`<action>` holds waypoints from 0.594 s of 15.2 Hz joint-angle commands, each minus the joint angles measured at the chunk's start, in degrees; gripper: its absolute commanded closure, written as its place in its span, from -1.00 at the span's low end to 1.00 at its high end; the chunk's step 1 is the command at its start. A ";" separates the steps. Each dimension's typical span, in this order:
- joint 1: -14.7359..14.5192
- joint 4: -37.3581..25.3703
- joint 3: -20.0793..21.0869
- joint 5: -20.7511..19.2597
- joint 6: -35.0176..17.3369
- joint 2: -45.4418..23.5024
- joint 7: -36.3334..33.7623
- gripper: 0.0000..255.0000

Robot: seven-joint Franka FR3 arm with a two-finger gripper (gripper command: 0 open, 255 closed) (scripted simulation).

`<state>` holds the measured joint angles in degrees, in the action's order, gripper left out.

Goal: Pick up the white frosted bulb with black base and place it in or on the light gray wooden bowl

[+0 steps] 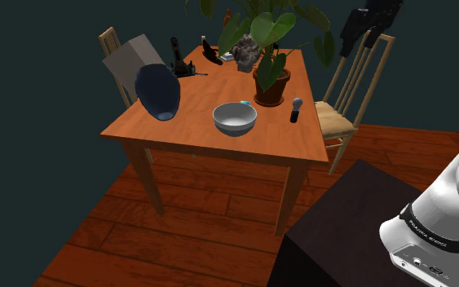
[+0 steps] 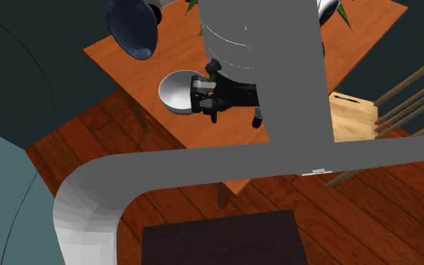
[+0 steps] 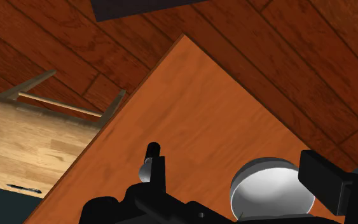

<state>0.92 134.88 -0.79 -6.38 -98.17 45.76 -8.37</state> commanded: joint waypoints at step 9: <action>1.42 4.06 -5.10 -1.02 -15.34 -10.61 2.27 -1.00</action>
<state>2.18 138.62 -5.28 -7.35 -111.59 36.52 -6.40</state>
